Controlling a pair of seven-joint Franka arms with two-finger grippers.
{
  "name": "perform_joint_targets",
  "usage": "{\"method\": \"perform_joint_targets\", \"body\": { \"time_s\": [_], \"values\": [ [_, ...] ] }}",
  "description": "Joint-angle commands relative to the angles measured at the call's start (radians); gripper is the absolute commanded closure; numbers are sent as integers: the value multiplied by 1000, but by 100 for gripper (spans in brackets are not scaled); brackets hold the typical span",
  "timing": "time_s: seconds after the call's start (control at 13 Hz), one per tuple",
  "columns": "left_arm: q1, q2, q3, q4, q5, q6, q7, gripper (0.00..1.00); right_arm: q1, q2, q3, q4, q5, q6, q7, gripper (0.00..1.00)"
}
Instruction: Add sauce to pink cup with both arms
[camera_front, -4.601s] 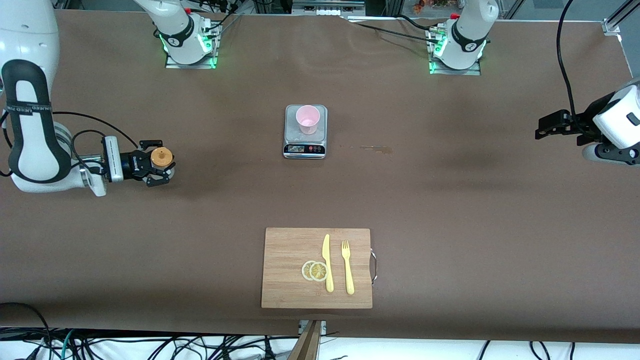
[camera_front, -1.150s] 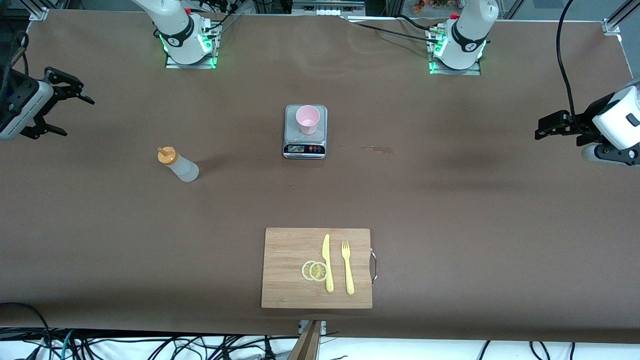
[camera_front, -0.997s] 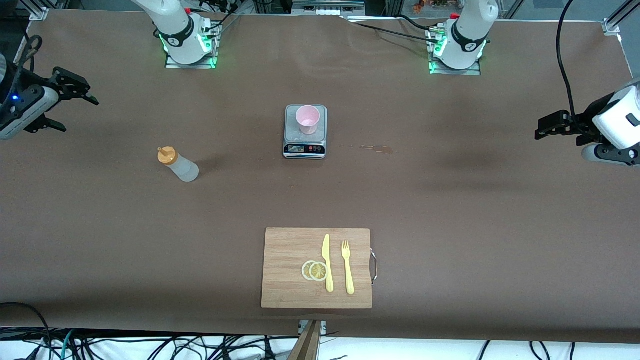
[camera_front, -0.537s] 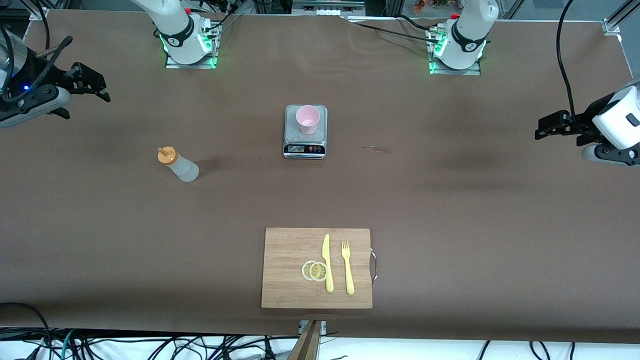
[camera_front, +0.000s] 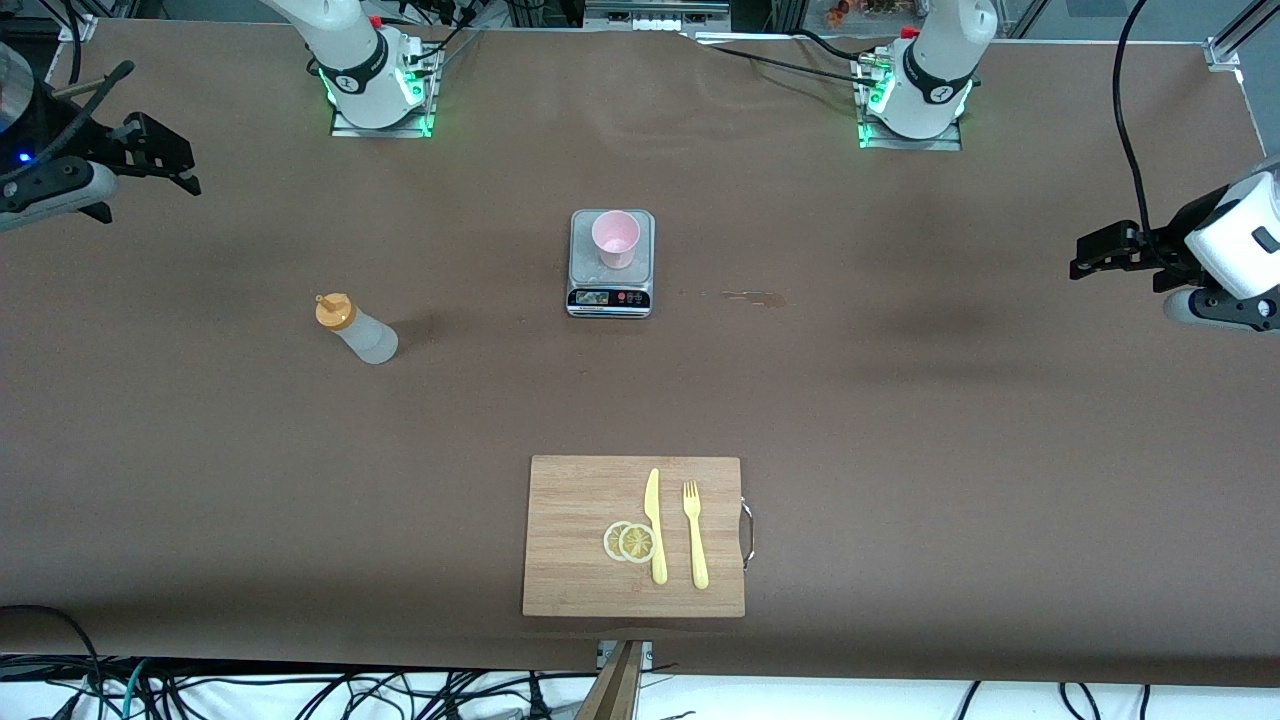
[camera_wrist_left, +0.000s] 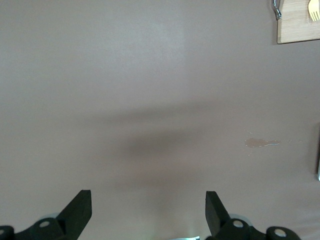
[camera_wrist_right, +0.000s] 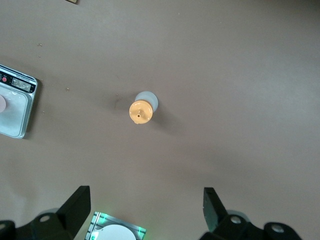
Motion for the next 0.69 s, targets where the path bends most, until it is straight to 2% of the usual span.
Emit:
{"method": "perform_joint_targets", "body": {
  "time_s": [0.0,0.61],
  "values": [
    [-1,14,1,32,2,-22,19,0,4,10,12,32,-33,-31,32,0],
    [-1,14,1,32,0,-22,18,0,-3,11,1,51,-33,-23,77,0]
  ]
}}
